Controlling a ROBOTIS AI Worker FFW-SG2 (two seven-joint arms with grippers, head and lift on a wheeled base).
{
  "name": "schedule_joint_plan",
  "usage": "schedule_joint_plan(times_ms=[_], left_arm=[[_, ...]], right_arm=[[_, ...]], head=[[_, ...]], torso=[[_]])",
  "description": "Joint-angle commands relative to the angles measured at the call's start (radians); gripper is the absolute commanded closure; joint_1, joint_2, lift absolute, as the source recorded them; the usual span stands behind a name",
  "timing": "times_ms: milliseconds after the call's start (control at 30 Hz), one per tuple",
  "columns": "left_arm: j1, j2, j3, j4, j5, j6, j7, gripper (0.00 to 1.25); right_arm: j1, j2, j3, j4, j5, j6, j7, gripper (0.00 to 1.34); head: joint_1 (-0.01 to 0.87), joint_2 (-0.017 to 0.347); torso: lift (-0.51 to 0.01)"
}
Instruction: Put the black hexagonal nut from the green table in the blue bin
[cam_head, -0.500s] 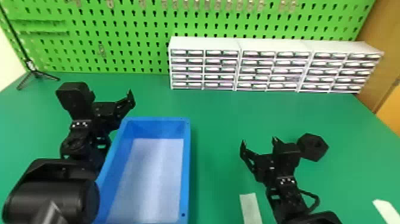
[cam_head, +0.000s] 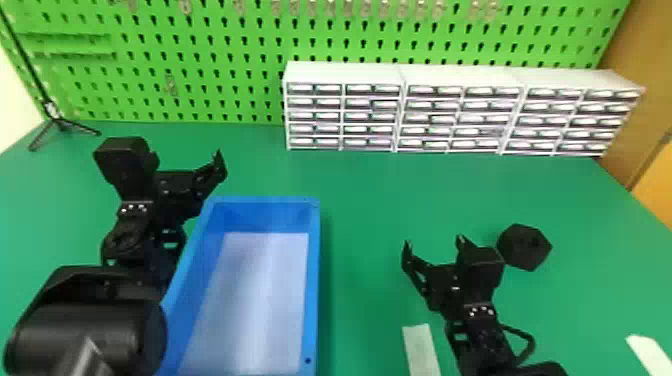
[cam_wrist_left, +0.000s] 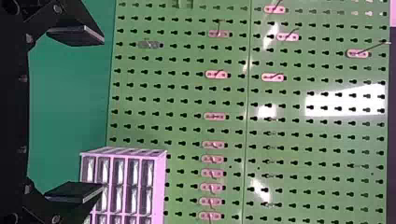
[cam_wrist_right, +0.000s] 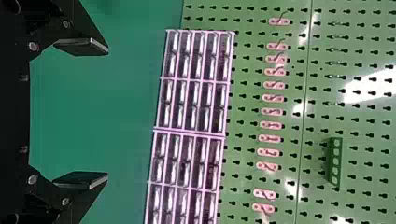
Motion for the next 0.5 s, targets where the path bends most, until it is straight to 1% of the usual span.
schedule_joint_plan(times_ms=[0, 467], left_arm=[[0.0, 0.0, 0.0, 0.0, 0.0, -0.001, 0.0, 0.17], [0.002, 0.0, 0.002, 0.0, 0.001, 0.001, 0.0, 0.17]], right_arm=[[-0.002, 0.0, 0.0, 0.001, -0.003, 0.0, -0.001, 0.33], [0.0, 0.0, -0.003, 0.001, -0.006, 0.0, -0.002, 0.33]], head=[[0.686, 0.028], [0.686, 0.028]], torso=[[-0.096], [-0.096]])
